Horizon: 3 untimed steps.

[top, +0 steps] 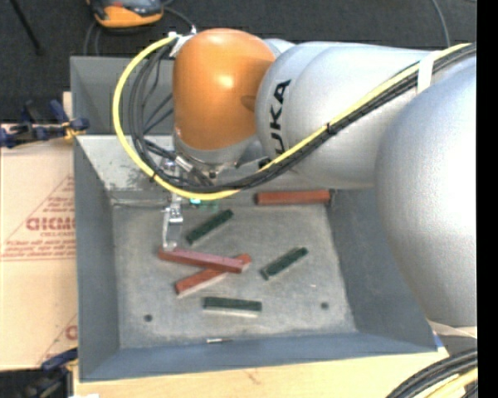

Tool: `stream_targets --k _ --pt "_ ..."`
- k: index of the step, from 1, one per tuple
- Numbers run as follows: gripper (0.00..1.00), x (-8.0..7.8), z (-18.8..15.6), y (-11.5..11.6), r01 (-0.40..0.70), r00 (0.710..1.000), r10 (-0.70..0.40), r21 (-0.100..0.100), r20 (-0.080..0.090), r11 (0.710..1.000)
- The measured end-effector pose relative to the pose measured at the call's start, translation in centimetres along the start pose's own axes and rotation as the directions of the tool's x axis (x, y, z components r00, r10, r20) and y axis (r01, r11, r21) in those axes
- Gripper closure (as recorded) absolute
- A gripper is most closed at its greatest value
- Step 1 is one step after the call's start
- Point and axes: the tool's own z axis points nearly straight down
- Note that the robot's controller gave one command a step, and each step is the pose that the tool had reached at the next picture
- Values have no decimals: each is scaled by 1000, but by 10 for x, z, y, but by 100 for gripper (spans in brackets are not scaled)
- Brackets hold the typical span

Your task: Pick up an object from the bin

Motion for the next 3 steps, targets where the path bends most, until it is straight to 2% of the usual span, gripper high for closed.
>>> stream_targets --k 1,2,3 --pt "0 -1 -4 -1 -4 1000 4 -1 6 1000" --pt "0 -11 41 -23 167 986 -167 1 10 986" --pt "0 -24 63 -82 159 987 -159 0 7 987"
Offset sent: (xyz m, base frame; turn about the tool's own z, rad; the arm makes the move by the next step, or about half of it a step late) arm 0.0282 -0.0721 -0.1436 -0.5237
